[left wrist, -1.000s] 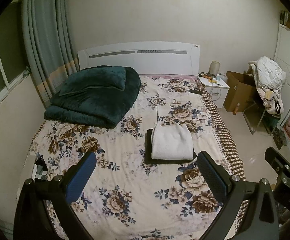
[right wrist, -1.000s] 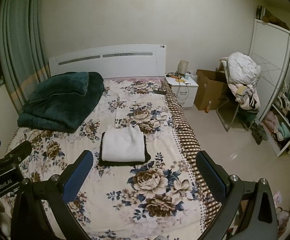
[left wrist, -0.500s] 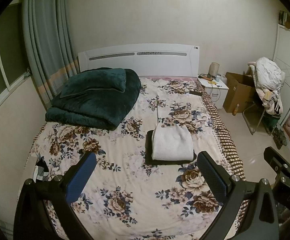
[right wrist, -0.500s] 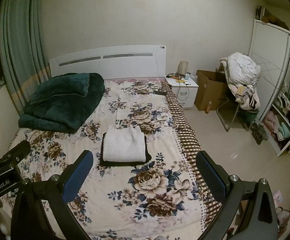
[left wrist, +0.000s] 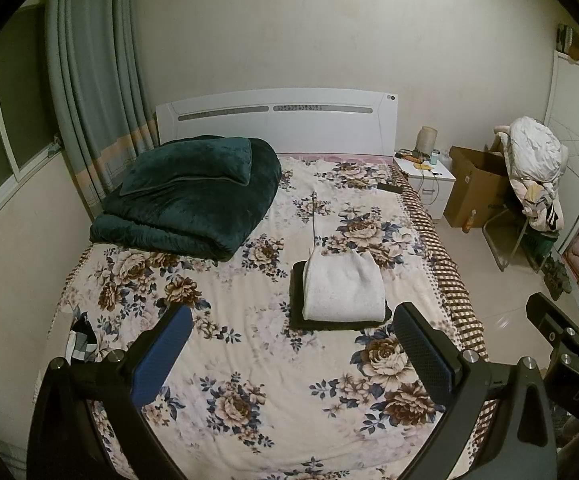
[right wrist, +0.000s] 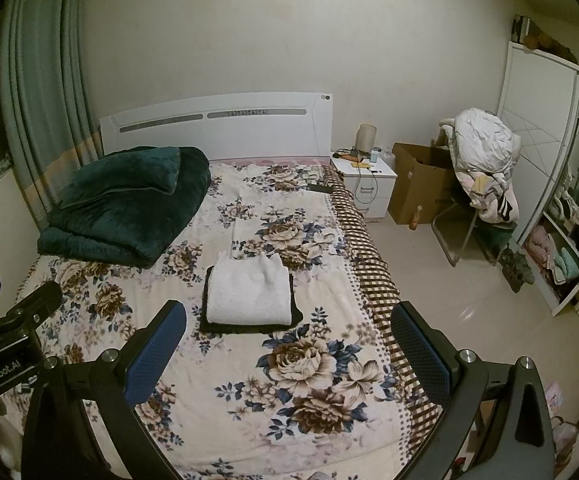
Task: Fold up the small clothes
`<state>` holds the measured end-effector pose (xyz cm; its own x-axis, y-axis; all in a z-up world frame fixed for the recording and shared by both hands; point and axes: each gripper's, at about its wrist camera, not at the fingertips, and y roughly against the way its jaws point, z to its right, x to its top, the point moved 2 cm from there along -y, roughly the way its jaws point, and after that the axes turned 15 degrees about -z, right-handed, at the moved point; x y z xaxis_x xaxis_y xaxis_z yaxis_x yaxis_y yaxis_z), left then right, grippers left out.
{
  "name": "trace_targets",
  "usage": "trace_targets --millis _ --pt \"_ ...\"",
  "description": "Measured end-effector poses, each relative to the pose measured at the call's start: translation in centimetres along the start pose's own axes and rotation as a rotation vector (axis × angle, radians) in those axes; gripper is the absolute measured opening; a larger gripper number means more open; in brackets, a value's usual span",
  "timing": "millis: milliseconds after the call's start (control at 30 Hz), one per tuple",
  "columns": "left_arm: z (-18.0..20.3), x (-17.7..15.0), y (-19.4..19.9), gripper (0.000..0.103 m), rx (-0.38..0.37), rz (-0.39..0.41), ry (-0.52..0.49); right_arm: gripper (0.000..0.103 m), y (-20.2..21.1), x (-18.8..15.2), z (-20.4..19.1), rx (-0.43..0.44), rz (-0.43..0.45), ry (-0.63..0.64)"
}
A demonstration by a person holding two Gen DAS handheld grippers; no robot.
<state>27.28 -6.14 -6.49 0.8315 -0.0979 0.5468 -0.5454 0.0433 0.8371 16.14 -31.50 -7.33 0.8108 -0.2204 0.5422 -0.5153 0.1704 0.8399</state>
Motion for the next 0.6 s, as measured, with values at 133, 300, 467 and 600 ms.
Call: trace_targets --millis 133,300,467,600 --pt "-0.06 0.04 0.24 0.103 0.002 0.002 0.001 0.103 -0.01 -0.06 -0.03 0.002 0.0 -0.002" --pt "-0.11 0.0 0.38 0.103 0.0 0.003 0.002 0.103 -0.01 -0.15 -0.02 0.006 0.002 -0.003" --pt "-0.12 0.03 0.54 0.103 0.0 0.006 0.002 0.103 0.01 -0.07 -0.1 0.007 0.005 -0.001" --pt "-0.29 0.31 0.89 0.103 0.0 0.007 0.002 0.103 -0.02 -0.11 -0.1 0.008 0.006 0.0"
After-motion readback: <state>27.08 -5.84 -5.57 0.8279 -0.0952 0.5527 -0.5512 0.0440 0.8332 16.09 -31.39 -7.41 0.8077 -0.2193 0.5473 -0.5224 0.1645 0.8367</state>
